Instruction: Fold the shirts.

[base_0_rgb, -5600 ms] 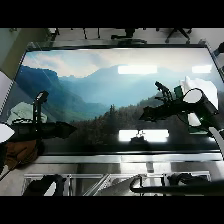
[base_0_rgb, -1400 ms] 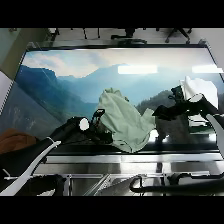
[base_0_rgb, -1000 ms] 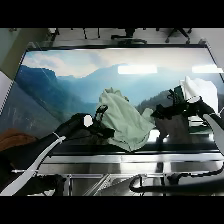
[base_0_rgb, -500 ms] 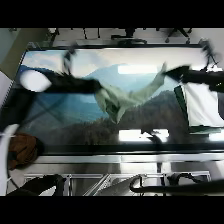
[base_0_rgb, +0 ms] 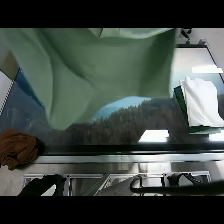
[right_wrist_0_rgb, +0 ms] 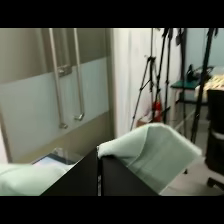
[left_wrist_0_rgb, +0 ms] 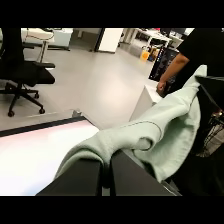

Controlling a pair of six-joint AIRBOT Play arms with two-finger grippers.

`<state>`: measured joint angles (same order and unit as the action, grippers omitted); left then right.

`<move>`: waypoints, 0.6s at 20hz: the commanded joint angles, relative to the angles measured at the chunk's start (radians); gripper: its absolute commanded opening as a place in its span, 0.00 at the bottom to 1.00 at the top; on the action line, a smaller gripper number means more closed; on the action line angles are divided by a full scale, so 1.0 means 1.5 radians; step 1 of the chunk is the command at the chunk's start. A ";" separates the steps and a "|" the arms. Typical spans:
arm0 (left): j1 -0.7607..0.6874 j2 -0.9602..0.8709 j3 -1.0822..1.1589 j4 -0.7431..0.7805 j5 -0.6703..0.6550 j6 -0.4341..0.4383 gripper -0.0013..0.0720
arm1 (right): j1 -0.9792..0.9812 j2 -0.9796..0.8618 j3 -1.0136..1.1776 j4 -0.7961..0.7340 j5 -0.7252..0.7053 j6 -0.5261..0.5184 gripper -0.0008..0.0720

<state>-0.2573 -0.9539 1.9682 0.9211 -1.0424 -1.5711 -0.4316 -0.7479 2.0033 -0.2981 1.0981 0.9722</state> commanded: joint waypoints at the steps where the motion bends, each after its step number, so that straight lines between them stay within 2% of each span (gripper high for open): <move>1: 0.003 0.059 -0.121 0.003 0.036 0.002 0.04 | -0.008 -0.002 0.028 -0.024 -0.003 0.015 0.03; 4: 0.004 0.036 -0.199 0.003 0.027 0.019 0.04 | -0.006 -0.060 0.019 -0.007 0.059 0.016 0.03; 7: 0.024 -0.036 -0.256 0.003 0.003 0.030 0.04 | 0.033 -0.142 -0.039 0.040 0.117 0.015 0.03; 9: 0.058 -0.096 -0.292 0.003 -0.002 0.048 0.04 | 0.114 -0.207 -0.086 -0.009 0.105 0.014 0.03; 12: 0.112 -0.203 -0.336 0.001 -0.003 0.086 0.04 | 0.248 -0.333 -0.117 -0.143 0.035 0.015 0.03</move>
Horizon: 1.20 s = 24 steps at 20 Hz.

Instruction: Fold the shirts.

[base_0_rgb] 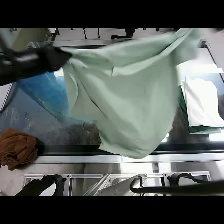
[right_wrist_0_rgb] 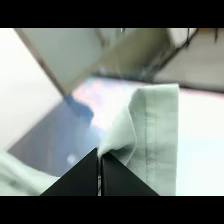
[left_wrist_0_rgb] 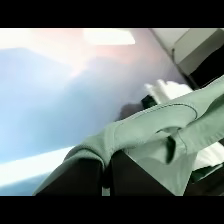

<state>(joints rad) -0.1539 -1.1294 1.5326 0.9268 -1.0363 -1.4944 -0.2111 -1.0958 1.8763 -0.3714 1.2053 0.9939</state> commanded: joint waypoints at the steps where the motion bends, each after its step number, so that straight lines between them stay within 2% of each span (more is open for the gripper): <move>1: 0.057 -0.121 -0.060 -0.003 -0.007 0.049 0.04 | 0.137 -0.151 -0.032 -0.112 -0.067 0.001 0.03; 4: 0.099 -0.227 -0.077 -0.004 -0.007 0.079 0.04 | 0.202 -0.286 -0.032 -0.112 -0.142 0.001 0.03; 9: 0.147 -0.351 -0.077 -0.005 0.001 0.090 0.04 | 0.225 -0.407 -0.032 -0.112 -0.155 0.036 0.04; 10: 0.151 -0.365 -0.077 -0.009 0.003 0.091 0.04 | 0.221 -0.408 -0.032 -0.111 -0.154 0.041 0.13; 11: 0.154 -0.374 -0.077 -0.009 0.010 0.091 0.04 | 0.213 -0.400 -0.031 -0.110 -0.152 0.046 0.37; 12: 0.154 -0.381 -0.077 -0.009 0.017 0.091 0.04 | 0.200 -0.384 -0.031 -0.112 -0.142 0.057 0.47; 14: 0.154 -0.380 -0.077 -0.009 0.034 0.091 0.05 | 0.150 -0.336 -0.031 -0.115 -0.081 0.079 0.46; 16: 0.154 -0.381 -0.060 -0.005 0.023 0.096 0.05 | 0.078 -0.279 -0.031 -0.161 0.009 0.125 0.46; 17: 0.155 -0.381 -0.045 -0.002 0.010 0.106 0.18 | 0.041 -0.252 -0.032 -0.201 0.049 0.144 0.46; 18: 0.156 -0.380 -0.028 -0.002 -0.010 0.124 0.78 | 0.003 -0.224 -0.032 -0.246 0.089 0.169 0.46; 19: 0.157 -0.381 -0.010 0.000 -0.028 0.129 0.97 | -0.030 -0.201 -0.034 -0.284 0.120 0.188 0.46; 22: 0.163 -0.380 0.047 0.057 -0.085 0.141 0.97 | -0.110 -0.118 -0.114 -0.342 0.187 0.203 0.45; 24: 0.164 -0.380 0.077 0.128 -0.115 0.141 0.97 | -0.142 -0.045 -0.233 -0.363 0.200 0.204 0.45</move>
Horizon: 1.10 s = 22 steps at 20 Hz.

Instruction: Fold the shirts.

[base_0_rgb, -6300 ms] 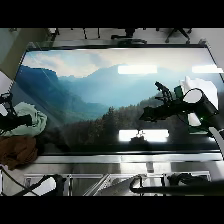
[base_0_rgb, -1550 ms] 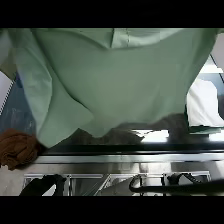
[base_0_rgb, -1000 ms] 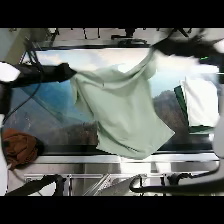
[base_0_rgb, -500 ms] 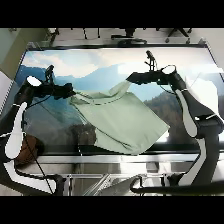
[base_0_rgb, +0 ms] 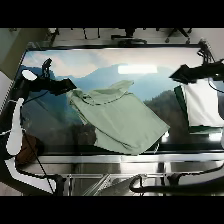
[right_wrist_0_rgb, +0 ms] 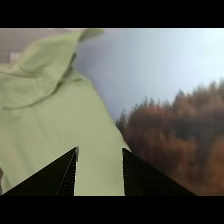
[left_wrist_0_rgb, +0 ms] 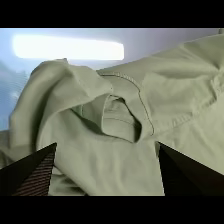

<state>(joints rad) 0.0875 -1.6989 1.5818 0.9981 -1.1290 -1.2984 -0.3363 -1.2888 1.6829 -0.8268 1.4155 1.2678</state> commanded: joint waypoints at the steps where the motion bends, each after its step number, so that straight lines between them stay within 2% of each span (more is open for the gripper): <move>1: 0.005 -0.001 0.056 0.109 -0.070 0.010 0.97 | -0.068 0.129 -0.181 -0.072 0.054 0.029 0.46; 3: 0.009 -0.001 0.070 0.125 -0.098 0.010 0.97 | -0.070 0.212 -0.326 -0.096 0.028 0.046 0.47; 4: 0.011 -0.001 0.070 0.123 -0.104 0.010 0.97 | -0.068 0.254 -0.403 -0.099 0.010 0.055 0.66; 5: 0.011 -0.001 0.070 0.125 -0.106 0.010 0.97 | -0.068 0.290 -0.478 -0.099 -0.011 0.063 0.76; 9: 0.010 -0.001 0.070 0.124 -0.106 0.010 0.97 | -0.068 0.373 -0.699 -0.073 -0.080 0.060 0.74; 12: 0.010 -0.001 0.070 0.124 -0.106 0.009 0.97 | -0.062 0.376 -0.782 0.004 -0.119 0.005 0.73; 13: 0.010 -0.001 0.070 0.124 -0.106 0.009 0.97 | -0.053 0.376 -0.794 0.011 -0.135 0.002 0.72; 15: 0.010 -0.001 0.070 0.124 -0.106 0.009 0.97 | -0.026 0.372 -0.799 0.013 -0.173 -0.009 0.62; 18: 0.010 -0.001 0.070 0.124 -0.107 0.009 0.97 | 0.012 0.353 -0.799 0.013 -0.227 -0.010 0.62; 22: 0.010 -0.001 0.070 0.125 -0.115 0.009 0.97 | 0.018 0.321 -0.799 0.012 -0.231 -0.009 0.61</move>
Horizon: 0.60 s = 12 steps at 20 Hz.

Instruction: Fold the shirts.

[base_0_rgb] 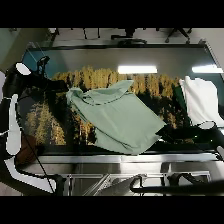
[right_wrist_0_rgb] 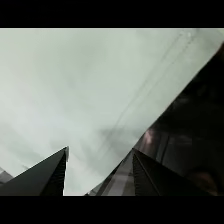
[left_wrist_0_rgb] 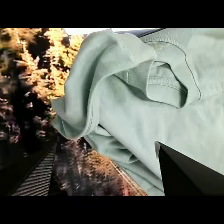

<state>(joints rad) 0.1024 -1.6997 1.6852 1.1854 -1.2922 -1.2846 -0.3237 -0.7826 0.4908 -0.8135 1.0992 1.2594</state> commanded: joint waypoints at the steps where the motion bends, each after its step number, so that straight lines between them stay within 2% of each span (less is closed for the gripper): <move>1: 0.000 0.000 0.001 0.000 -0.008 0.000 0.97 | 0.009 -0.019 -0.004 0.004 -0.020 -0.001 0.61; 5: 0.000 0.000 0.001 -0.001 -0.007 0.000 0.97 | 0.010 -0.020 -0.004 0.005 -0.031 0.003 0.61; 9: 0.000 0.000 0.001 -0.001 0.001 0.000 0.97 | 0.011 -0.056 -0.004 0.050 -0.114 -0.036 0.60; 10: 0.000 0.000 0.001 -0.001 0.002 0.000 0.97 | 0.011 -0.081 -0.004 0.088 -0.134 -0.063 0.55; 11: 0.000 0.000 0.001 -0.001 0.002 0.000 0.97 | 0.011 -0.108 -0.002 0.133 -0.147 -0.105 0.44; 12: 0.000 0.000 0.001 -0.001 0.002 0.000 0.97 | 0.011 -0.141 0.004 0.185 -0.154 -0.150 0.40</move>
<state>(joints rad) 0.1024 -1.6997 1.6855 1.1847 -1.2930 -1.2846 -0.3088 -0.9024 0.4892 -0.6823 0.9604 1.1732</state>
